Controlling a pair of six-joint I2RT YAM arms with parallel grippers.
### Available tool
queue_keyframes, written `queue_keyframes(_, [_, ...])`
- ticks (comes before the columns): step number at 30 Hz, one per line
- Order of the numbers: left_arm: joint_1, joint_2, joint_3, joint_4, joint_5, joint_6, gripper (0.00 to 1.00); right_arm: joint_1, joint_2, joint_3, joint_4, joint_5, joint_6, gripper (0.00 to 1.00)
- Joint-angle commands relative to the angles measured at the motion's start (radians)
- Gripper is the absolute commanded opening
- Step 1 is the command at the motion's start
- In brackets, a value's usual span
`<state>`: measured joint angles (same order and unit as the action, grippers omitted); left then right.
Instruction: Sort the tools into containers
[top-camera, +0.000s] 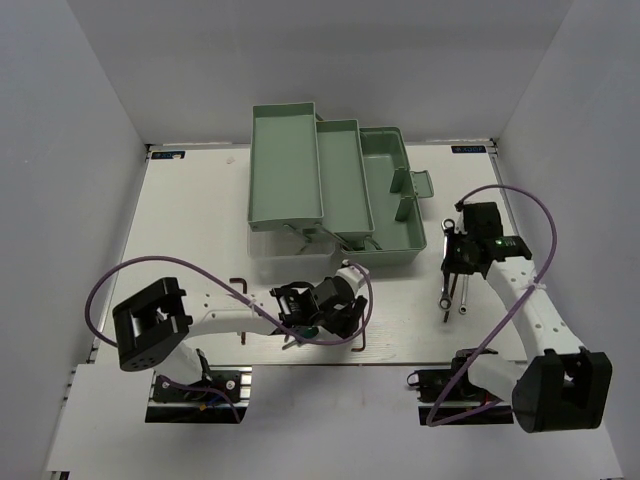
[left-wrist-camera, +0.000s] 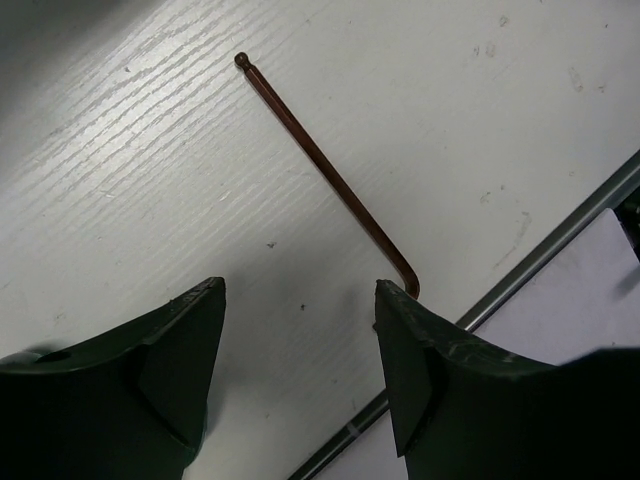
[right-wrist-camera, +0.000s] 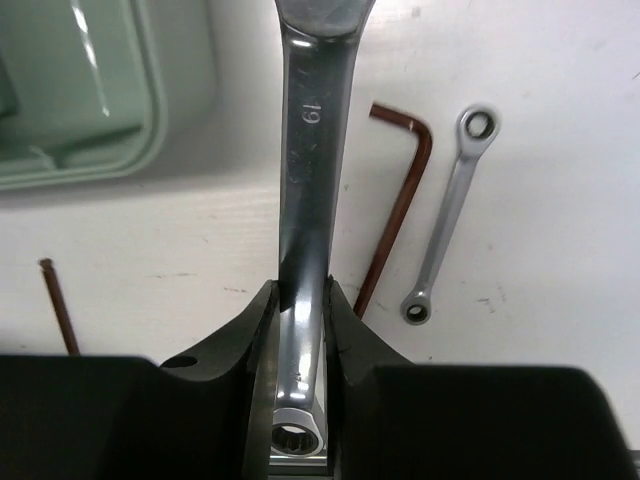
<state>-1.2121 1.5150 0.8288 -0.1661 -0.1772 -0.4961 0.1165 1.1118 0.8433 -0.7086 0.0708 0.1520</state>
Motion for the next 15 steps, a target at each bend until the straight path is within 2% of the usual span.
queue_keyframes(1, [-0.007, -0.001, 0.032, 0.050, -0.022, -0.016, 0.72, -0.011, -0.043, 0.109, -0.014, 0.011, -0.046, 0.00])
queue_keyframes(4, [-0.017, 0.036, 0.052, 0.060, -0.022, -0.016, 0.72, -0.011, -0.052, 0.161, 0.001, -0.046, -0.097, 0.00])
queue_keyframes(7, [-0.017, 0.074, 0.090, 0.060, -0.013, -0.016, 0.72, -0.005, -0.003, 0.247, 0.001, -0.222, -0.144, 0.00])
queue_keyframes(11, [-0.026, 0.088, 0.110, 0.051, -0.013, -0.016, 0.72, 0.008, 0.162, 0.365, 0.052, -0.438, -0.141, 0.00])
queue_keyframes(15, [-0.026, 0.088, 0.110, 0.051, -0.022, -0.035, 0.72, 0.032, 0.389, 0.525, 0.090, -0.480, -0.088, 0.00])
